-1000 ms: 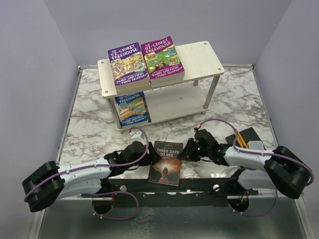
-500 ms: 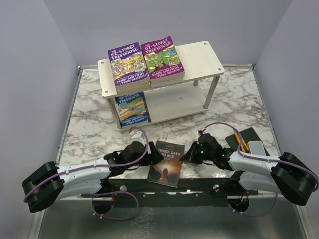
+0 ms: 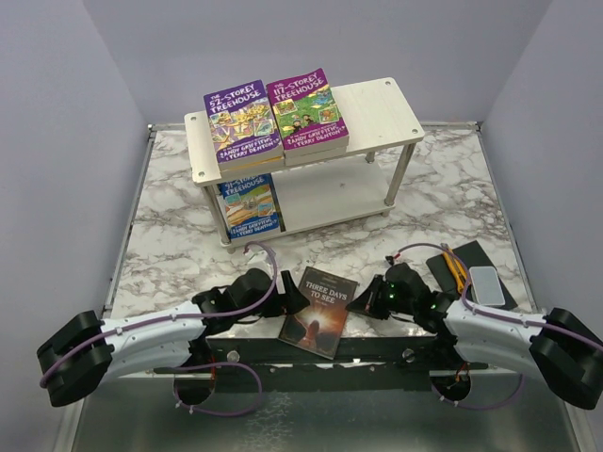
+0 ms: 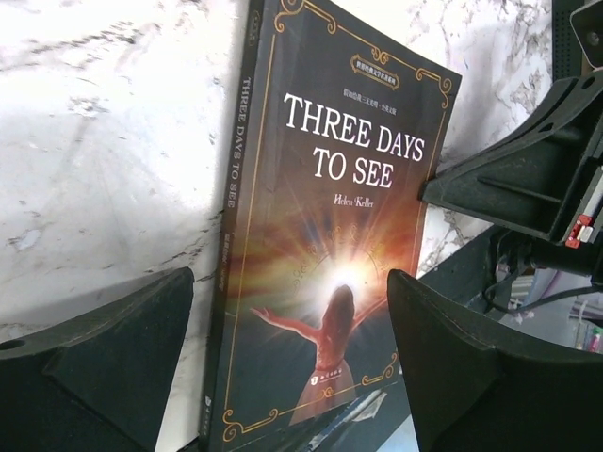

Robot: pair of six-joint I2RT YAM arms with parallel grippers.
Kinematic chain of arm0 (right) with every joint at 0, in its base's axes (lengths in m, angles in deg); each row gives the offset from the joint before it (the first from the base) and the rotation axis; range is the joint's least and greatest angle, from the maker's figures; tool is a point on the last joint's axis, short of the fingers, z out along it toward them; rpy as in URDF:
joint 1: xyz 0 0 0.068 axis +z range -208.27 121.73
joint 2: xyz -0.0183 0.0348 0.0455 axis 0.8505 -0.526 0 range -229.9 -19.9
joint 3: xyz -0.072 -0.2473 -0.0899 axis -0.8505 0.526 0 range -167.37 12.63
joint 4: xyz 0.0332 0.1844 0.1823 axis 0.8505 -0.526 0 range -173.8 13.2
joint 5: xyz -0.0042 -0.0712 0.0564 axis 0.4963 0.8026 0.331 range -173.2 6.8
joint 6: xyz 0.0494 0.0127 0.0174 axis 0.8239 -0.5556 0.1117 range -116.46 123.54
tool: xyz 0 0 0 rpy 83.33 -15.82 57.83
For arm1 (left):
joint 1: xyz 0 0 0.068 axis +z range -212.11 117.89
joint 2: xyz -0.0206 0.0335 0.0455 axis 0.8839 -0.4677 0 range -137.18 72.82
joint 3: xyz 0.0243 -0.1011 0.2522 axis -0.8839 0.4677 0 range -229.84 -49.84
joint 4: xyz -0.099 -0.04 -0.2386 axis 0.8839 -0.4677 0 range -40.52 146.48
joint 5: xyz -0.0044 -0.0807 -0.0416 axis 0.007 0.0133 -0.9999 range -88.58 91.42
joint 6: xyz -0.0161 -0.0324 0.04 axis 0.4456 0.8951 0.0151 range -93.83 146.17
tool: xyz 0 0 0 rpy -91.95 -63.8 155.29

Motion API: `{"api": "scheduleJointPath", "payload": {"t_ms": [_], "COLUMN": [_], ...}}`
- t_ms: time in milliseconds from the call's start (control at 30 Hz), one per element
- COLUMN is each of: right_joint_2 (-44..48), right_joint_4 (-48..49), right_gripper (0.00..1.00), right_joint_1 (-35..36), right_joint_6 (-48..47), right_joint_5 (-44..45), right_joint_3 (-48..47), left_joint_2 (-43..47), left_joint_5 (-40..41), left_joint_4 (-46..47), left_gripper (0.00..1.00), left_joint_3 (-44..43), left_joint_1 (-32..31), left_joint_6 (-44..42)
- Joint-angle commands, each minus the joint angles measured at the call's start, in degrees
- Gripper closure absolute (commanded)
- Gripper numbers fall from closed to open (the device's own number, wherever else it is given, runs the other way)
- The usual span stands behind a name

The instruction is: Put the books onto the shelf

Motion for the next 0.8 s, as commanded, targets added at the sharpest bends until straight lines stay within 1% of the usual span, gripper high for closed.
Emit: {"api": "scheduleJointPath", "payload": {"t_ms": [0, 167, 267, 500, 600, 700, 767], "right_joint_2": [1.6, 4.8, 6.8, 11.1, 12.0, 12.6, 13.0], "right_joint_4": [-4.2, -4.3, -4.7, -4.9, -5.0, -5.5, -4.9], "right_gripper": [0.99, 0.99, 0.99, 0.99, 1.00, 0.99, 0.99], "right_joint_1": [0.3, 0.3, 0.3, 0.3, 0.3, 0.3, 0.3], "right_joint_6": [2.3, 3.9, 4.6, 6.3, 6.7, 6.8, 7.1], "right_joint_5": [0.9, 0.7, 0.3, -0.5, -0.6, -0.5, -0.3], "right_joint_3": [3.8, 6.1, 7.3, 10.2, 10.8, 10.6, 10.9], "left_joint_2": [-4.7, -9.4, -12.5, -16.6, -17.8, -18.1, -17.8], "left_joint_5": [-5.8, -13.1, -16.2, -22.9, -24.6, -25.4, -25.6], "left_joint_4": [-4.9, 1.0, 3.5, 15.7, 19.4, 20.8, 21.6], "left_gripper": [0.14, 0.18, 0.21, 0.29, 0.31, 0.36, 0.44], "left_joint_3": [1.5, 2.7, 3.3, 4.2, 4.1, 4.1, 4.3], "left_joint_1": [-0.3, -0.3, -0.3, -0.3, -0.3, -0.3, -0.3], "left_joint_6": [-0.9, -1.0, -1.0, 1.2, 2.5, 3.4, 3.9]}}
